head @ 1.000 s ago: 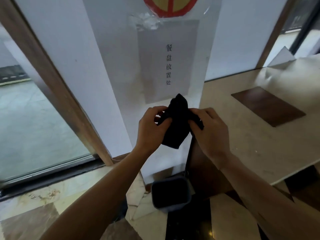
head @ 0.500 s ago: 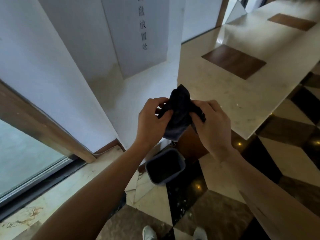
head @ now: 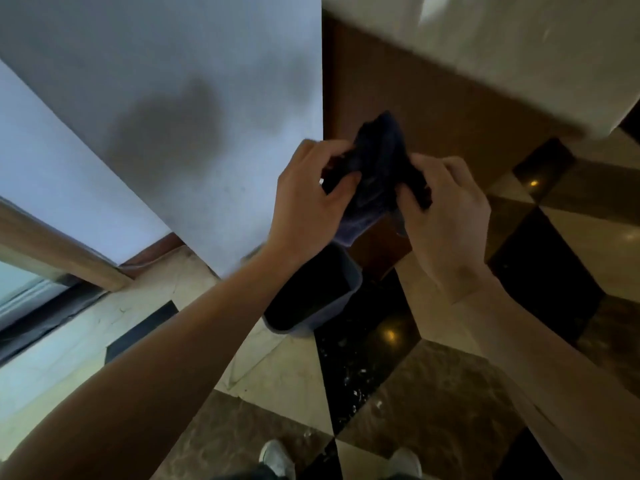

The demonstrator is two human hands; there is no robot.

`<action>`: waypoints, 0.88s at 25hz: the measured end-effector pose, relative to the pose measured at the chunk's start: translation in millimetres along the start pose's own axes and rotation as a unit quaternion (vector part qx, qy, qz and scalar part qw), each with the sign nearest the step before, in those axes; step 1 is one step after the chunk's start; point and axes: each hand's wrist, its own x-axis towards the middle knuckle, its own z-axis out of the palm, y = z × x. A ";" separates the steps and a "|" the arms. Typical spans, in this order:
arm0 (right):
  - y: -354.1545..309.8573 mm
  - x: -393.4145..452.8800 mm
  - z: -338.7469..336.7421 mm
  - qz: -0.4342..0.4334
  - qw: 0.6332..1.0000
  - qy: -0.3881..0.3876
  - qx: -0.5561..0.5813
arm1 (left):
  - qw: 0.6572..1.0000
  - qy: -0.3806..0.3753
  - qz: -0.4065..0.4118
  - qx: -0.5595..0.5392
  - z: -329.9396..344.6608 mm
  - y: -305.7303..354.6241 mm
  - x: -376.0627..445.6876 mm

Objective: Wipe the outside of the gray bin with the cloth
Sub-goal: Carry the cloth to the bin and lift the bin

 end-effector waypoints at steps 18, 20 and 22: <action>152.2 -285.8 261.2 0.411 0.584 0.085 0.695 | 0.970 -0.192 0.139 0.049 225.8 -228.2 -229.3; 160.0 -304.3 263.8 0.433 0.528 0.114 0.722 | 0.950 -0.293 0.107 0.003 229.8 -224.6 -242.4; 170.5 -319.8 265.2 0.466 0.544 0.147 0.683 | 0.928 -0.341 0.148 0.003 220.4 -231.5 -245.4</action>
